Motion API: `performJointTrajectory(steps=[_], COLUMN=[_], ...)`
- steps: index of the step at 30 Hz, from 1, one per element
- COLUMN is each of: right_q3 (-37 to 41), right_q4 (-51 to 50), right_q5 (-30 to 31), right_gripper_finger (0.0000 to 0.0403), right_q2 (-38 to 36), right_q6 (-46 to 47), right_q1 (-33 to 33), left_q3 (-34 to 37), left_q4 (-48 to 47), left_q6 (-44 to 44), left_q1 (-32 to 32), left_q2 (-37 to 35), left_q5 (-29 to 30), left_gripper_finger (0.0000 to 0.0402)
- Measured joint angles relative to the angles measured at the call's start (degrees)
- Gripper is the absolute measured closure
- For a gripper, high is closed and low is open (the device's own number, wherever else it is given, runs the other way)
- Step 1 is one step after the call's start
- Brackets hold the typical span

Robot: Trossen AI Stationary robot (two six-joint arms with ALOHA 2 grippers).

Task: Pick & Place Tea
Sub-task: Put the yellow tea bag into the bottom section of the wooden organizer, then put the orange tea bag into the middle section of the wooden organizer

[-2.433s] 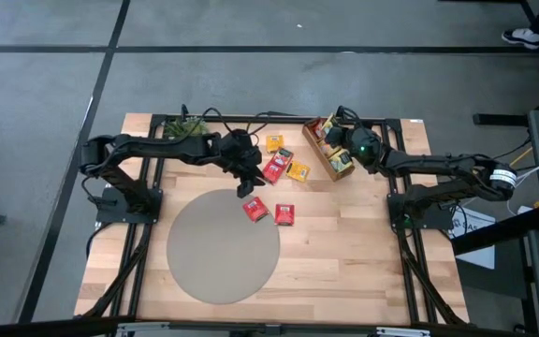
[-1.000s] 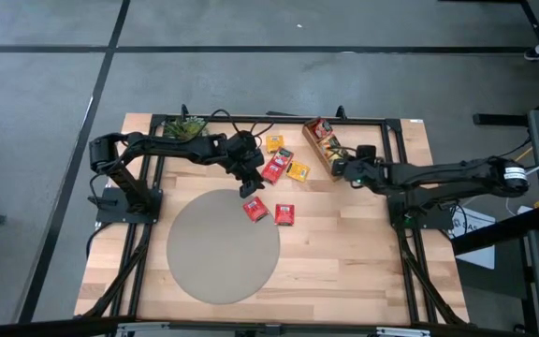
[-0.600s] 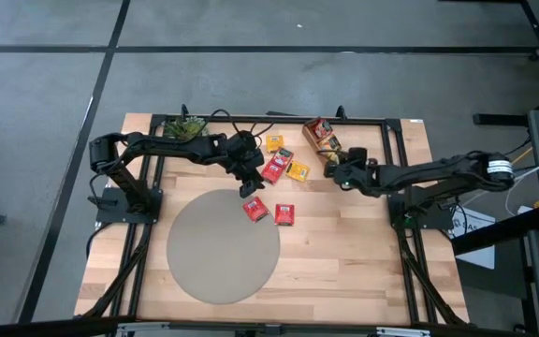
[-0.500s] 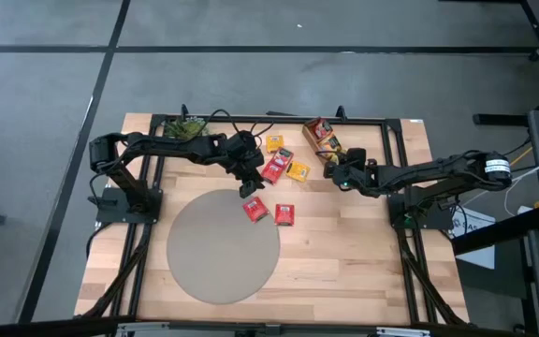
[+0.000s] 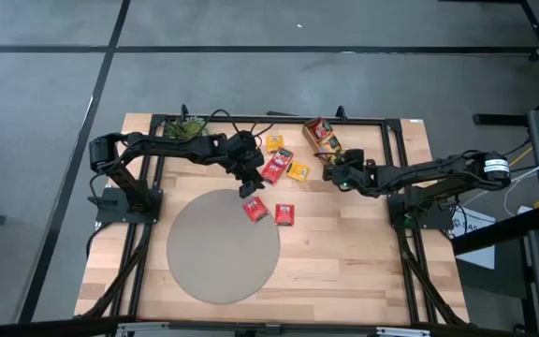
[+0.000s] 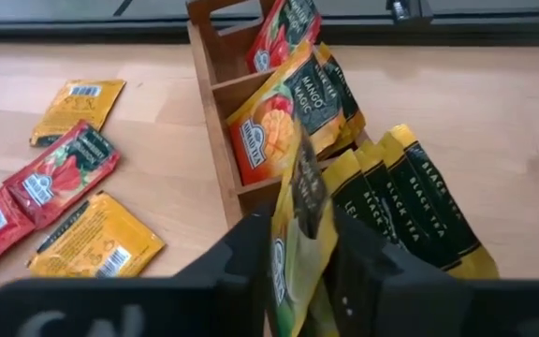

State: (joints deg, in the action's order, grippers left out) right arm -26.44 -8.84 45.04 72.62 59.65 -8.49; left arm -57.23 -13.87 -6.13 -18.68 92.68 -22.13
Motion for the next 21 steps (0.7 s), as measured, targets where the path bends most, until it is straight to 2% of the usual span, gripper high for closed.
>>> performJointTrajectory(steps=[6, 13, 21], right_q3=[0.00, -0.55, -4.80], right_q4=[-0.02, 0.05, -0.39], right_q5=[0.42, 1.44, 1.54], right_gripper_finger=[0.0282, 0.0280, 0.0279], right_q2=[-0.27, -2.19, -4.38], right_q6=[-5.36, -10.38, -18.08], right_q1=[0.00, 0.00, -0.29], left_q3=[0.00, 0.00, 0.00], left_q4=[-0.02, -0.02, 0.11], left_q6=[-0.71, -1.20, -1.21], left_q1=[0.01, -0.01, 0.01], left_q2=[0.00, 0.00, -0.02], left_q5=[0.00, 0.00, -0.01], left_gripper_finger=[0.0260, 0.0260, 0.0260])
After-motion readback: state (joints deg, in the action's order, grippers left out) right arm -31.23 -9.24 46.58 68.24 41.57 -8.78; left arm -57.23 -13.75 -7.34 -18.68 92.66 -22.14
